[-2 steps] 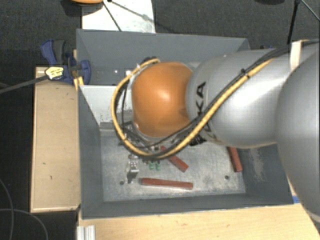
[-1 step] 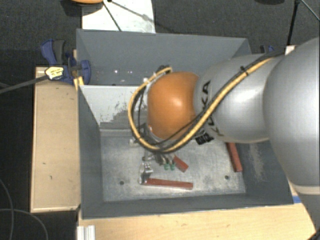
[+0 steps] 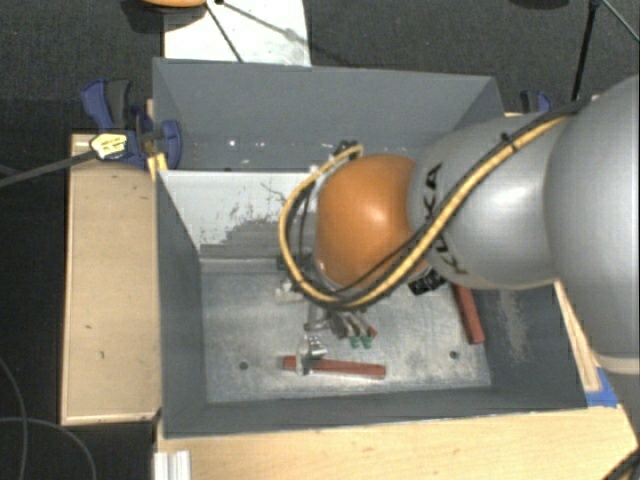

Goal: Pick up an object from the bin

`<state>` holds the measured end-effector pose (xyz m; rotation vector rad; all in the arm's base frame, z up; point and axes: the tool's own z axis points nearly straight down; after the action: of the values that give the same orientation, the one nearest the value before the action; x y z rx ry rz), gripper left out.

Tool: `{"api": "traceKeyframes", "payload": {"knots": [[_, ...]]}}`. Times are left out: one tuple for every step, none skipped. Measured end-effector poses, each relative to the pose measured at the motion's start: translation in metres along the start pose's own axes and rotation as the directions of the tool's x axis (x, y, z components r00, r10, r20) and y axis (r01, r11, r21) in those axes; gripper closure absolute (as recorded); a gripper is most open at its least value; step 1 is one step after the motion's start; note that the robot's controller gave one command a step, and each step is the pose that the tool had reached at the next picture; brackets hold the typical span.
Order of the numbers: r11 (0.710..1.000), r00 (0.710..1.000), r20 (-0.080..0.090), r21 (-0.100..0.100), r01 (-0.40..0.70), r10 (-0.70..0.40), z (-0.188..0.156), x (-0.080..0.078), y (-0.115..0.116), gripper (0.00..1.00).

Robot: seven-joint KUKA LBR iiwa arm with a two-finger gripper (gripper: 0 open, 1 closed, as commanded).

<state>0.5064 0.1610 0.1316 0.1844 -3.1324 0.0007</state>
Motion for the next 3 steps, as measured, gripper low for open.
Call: {"api": "traceKeyframes", "payload": {"knots": [[1.0, 1.0, 0.006, -0.001, 0.008, -0.008, 0.029, 0.001, -0.053, 0.0], [0.996, 0.996, 0.011, -0.004, -0.088, 0.088, 0.06, 0.021, -0.07, 0.0], [0.996, 0.996, 0.019, 0.0, 0.091, -0.091, 0.058, 0.03, -0.057, 1.0]]}}
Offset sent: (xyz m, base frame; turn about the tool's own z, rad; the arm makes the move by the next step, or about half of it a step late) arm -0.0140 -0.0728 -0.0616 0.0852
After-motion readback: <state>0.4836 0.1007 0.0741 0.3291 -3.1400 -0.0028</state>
